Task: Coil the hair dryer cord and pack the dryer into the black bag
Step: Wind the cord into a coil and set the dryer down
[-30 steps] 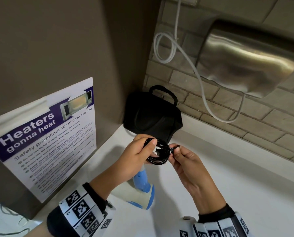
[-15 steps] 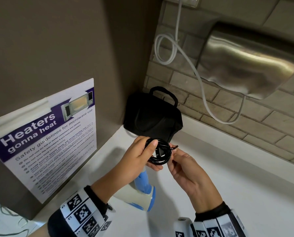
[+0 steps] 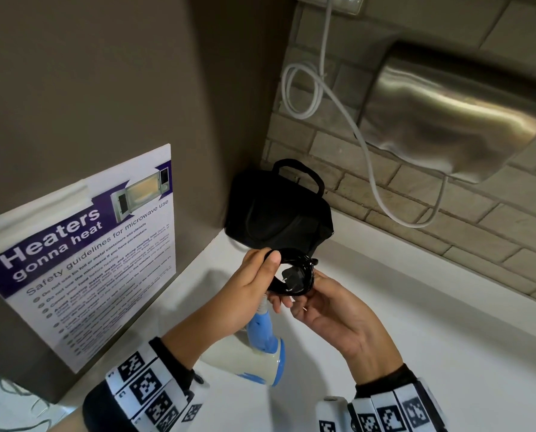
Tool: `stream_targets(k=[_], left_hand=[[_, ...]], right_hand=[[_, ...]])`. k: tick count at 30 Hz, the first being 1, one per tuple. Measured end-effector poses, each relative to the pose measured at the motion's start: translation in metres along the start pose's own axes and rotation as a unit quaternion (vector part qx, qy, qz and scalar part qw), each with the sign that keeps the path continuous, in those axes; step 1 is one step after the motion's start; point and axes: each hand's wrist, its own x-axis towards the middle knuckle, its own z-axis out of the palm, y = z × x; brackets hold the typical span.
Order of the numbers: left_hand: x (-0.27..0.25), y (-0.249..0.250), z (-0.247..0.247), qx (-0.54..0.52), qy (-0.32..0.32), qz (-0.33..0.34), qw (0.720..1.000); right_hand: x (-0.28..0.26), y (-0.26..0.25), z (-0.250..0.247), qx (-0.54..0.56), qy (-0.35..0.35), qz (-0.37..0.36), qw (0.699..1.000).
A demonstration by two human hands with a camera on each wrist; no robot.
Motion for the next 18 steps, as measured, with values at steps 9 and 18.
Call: stream_targets(k=[9, 18], left_hand=[[0.01, -0.011, 0.006, 0.037, 0.106, 0.076, 0.991], [0.006, -0.012, 0.019, 0.087, 0.161, 0.167, 0.969]], right_hand=[[-0.021, -0.006, 0.016, -0.032, 0.011, -0.009, 0.999], [-0.031, 0.004, 0.038, -0.296, 0.019, -0.122, 0.947]])
